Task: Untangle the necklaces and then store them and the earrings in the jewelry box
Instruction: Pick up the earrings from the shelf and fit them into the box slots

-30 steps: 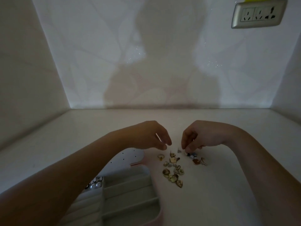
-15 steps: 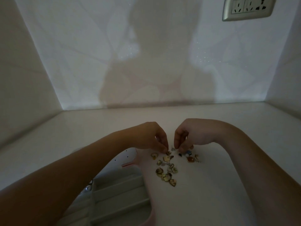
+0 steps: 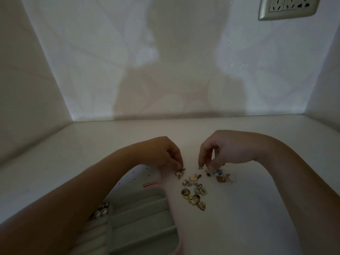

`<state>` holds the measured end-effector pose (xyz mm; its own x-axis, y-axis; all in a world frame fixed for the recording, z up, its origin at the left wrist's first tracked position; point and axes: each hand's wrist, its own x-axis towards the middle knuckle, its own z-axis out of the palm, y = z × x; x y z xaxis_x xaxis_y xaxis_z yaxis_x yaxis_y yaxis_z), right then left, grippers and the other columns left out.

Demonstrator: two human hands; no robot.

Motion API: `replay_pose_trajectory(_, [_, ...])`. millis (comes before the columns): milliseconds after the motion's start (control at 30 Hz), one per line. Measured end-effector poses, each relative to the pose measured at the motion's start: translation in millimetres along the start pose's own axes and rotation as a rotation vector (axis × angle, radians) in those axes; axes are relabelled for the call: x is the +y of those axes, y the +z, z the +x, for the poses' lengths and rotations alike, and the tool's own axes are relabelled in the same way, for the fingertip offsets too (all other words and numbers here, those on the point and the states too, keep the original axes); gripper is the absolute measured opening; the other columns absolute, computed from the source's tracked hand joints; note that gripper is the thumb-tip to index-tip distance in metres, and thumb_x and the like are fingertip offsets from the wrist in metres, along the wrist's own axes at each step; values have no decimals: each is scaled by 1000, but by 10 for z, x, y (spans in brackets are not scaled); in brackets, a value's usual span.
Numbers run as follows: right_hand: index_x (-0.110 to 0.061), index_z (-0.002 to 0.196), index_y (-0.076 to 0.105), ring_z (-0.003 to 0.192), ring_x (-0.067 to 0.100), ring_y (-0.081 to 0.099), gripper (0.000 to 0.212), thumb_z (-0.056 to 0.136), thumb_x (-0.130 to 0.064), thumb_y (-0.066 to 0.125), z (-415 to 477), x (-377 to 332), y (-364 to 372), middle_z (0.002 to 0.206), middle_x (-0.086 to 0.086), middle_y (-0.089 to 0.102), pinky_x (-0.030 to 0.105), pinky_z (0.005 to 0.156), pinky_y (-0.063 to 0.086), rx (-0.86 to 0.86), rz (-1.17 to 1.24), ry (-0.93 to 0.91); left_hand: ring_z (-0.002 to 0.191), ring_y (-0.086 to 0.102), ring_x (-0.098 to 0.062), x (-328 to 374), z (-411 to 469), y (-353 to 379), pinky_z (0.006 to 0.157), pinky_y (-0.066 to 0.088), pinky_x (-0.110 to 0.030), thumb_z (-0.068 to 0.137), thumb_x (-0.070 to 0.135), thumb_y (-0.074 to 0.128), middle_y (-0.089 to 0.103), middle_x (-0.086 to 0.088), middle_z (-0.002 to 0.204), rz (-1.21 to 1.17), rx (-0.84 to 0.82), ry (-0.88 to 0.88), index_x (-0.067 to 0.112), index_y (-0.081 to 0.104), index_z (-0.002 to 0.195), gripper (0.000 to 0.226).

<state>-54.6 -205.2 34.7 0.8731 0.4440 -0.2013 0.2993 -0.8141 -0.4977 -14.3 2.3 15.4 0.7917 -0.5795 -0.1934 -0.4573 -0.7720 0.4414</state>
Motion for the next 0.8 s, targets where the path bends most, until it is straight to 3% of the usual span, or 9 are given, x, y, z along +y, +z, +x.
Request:
replay_pose_trajectory(167, [-20, 90, 72, 58, 1, 60, 16, 76, -16, 79, -95, -104, 7, 87, 0, 73, 11, 49, 39, -124, 22, 44, 93, 65, -11, -28, 8, -2, 93, 51, -31, 84, 26, 71, 71, 7, 92, -14, -5, 7, 26, 72, 89, 5])
replay_pose_trajectory(400, [-10, 82, 72, 54, 7, 64, 28, 73, -35, 82, -225, -371, 193, 67, 0, 71, 14, 47, 43, -393, -41, 209, 88, 64, -11, -48, -13, 33, 89, 52, -31, 86, 25, 68, 69, 9, 89, -7, -18, 25, 28, 69, 86, 4])
replay_pose_trajectory(567, [-8, 84, 67, 47, 8, 60, 45, 68, -48, 82, -211, -467, 293, 62, 1, 69, 15, 46, 43, -316, -91, 266, 73, 58, 0, -76, -23, 32, 76, 49, -20, 86, 24, 69, 65, 15, 80, -29, -18, 34, 31, 68, 83, 7])
replay_pose_trajectory(667, [-4, 91, 67, 46, 10, 57, 59, 66, -56, 79, -161, -477, 351, 63, 3, 70, 16, 46, 43, -230, -122, 261, 74, 59, -1, -87, -30, 26, 78, 50, -22, 86, 23, 69, 66, 13, 81, -33, -19, 35, 29, 68, 84, 6])
replay_pose_trajectory(800, [-11, 84, 64, 43, 8, 56, 45, 66, -47, 83, -112, -416, 351, 60, 0, 67, 18, 43, 42, -122, -108, 237, 75, 59, -1, -96, -31, 19, 81, 50, -24, 86, 22, 69, 66, 13, 82, -29, -20, 35, 28, 68, 85, 6])
